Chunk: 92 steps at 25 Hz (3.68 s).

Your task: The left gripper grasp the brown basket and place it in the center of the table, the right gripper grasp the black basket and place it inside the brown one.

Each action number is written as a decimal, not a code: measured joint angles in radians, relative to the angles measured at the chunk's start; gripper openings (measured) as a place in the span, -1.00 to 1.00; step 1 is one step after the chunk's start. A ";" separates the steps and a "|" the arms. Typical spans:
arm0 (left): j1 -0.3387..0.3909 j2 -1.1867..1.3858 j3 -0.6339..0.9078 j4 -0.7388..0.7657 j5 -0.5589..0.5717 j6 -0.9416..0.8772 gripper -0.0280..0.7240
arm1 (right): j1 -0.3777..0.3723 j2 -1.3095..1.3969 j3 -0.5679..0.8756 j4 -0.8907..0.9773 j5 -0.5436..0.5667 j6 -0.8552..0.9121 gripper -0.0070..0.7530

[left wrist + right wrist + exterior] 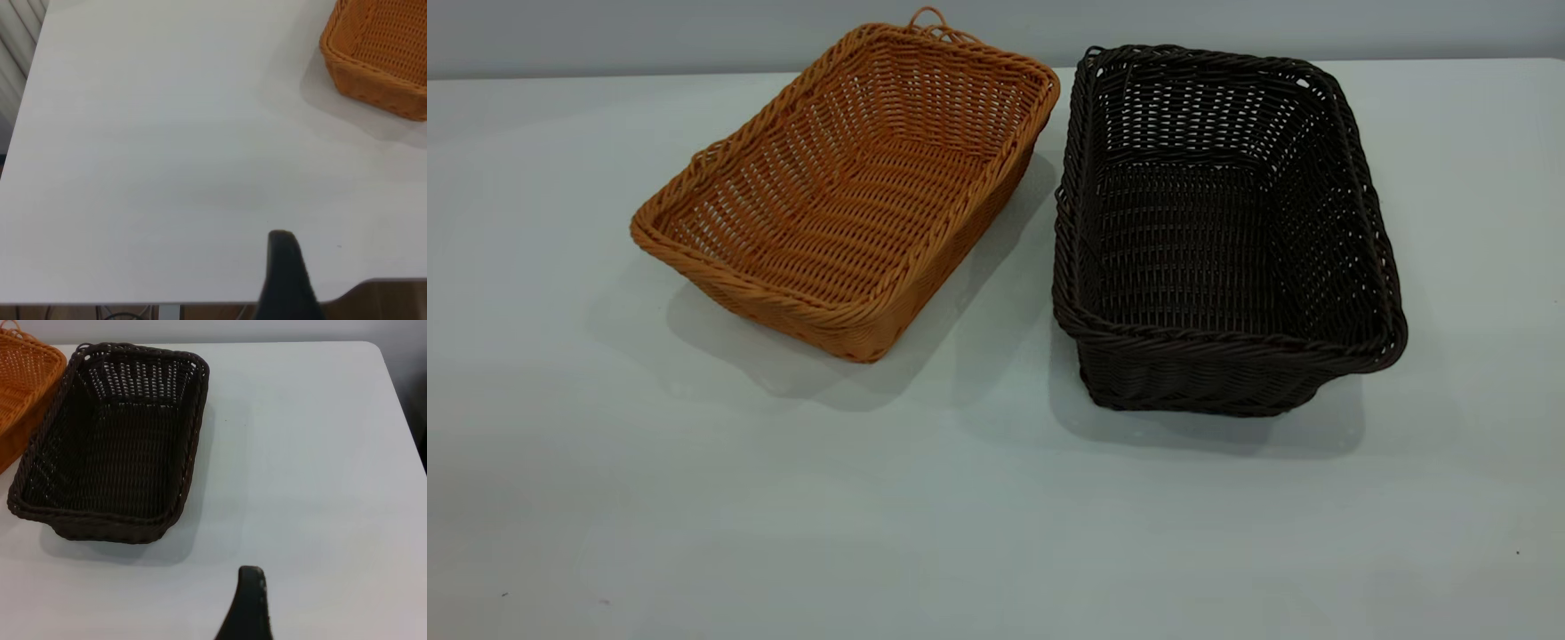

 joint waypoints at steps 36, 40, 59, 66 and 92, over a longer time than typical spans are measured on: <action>0.000 0.001 0.000 0.001 -0.002 0.000 0.30 | 0.000 0.000 0.000 0.000 0.000 0.000 0.55; 0.000 0.083 -0.043 -0.002 -0.053 -0.036 0.30 | 0.000 0.000 0.000 0.000 0.000 0.000 0.55; -0.002 1.218 -0.402 -0.030 -0.678 0.055 0.30 | 0.000 0.000 0.000 0.001 0.000 0.006 0.55; -0.071 1.568 -0.581 -0.029 -0.756 0.070 0.30 | 0.000 0.000 0.000 0.005 0.000 0.017 0.55; -0.186 2.324 -1.151 -0.075 -0.723 0.232 0.30 | 0.000 0.137 0.000 0.044 -0.022 0.106 0.55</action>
